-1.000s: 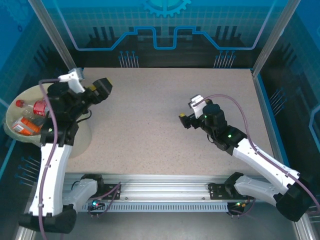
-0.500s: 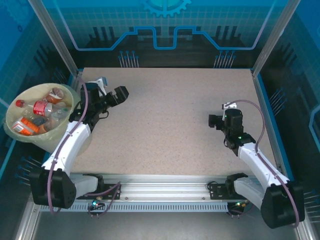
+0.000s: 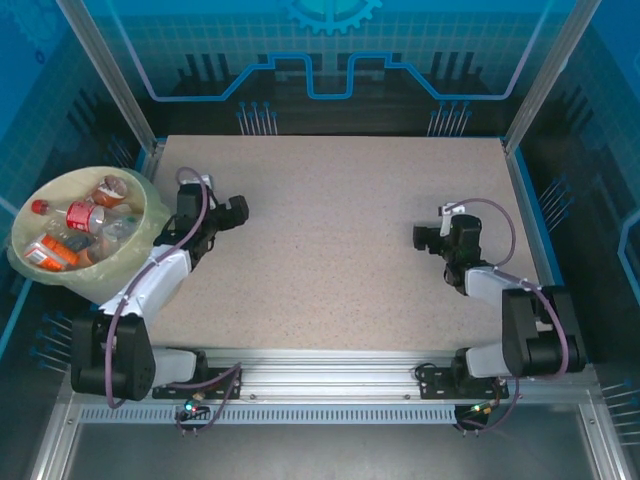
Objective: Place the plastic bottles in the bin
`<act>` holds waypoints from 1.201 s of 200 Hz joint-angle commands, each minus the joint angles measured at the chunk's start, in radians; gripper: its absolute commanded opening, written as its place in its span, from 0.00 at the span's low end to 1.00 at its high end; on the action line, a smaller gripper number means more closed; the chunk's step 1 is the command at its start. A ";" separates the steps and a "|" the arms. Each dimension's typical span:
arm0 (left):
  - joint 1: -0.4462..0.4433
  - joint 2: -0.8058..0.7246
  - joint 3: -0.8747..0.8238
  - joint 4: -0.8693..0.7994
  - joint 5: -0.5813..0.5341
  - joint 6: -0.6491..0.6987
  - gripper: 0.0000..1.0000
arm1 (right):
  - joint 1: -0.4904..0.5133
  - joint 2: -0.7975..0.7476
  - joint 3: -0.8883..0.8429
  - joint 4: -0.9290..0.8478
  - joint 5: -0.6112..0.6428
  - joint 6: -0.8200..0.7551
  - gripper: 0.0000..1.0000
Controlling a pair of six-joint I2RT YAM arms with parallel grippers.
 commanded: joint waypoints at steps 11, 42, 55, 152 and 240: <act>0.025 0.025 -0.032 0.019 -0.051 0.100 0.99 | 0.020 0.102 -0.078 0.379 -0.103 -0.094 1.00; 0.029 0.013 -0.160 0.226 -0.032 0.098 0.99 | 0.012 0.099 -0.055 0.310 -0.103 -0.079 1.00; 0.029 0.018 -0.236 0.380 -0.016 0.112 0.99 | 0.014 0.099 -0.055 0.312 -0.099 -0.081 1.00; 0.055 0.252 -0.484 1.074 0.052 0.215 0.99 | 0.015 0.099 -0.055 0.312 -0.096 -0.081 1.00; 0.015 0.263 -0.450 1.031 -0.113 0.215 0.99 | 0.016 0.099 -0.053 0.309 -0.098 -0.081 1.00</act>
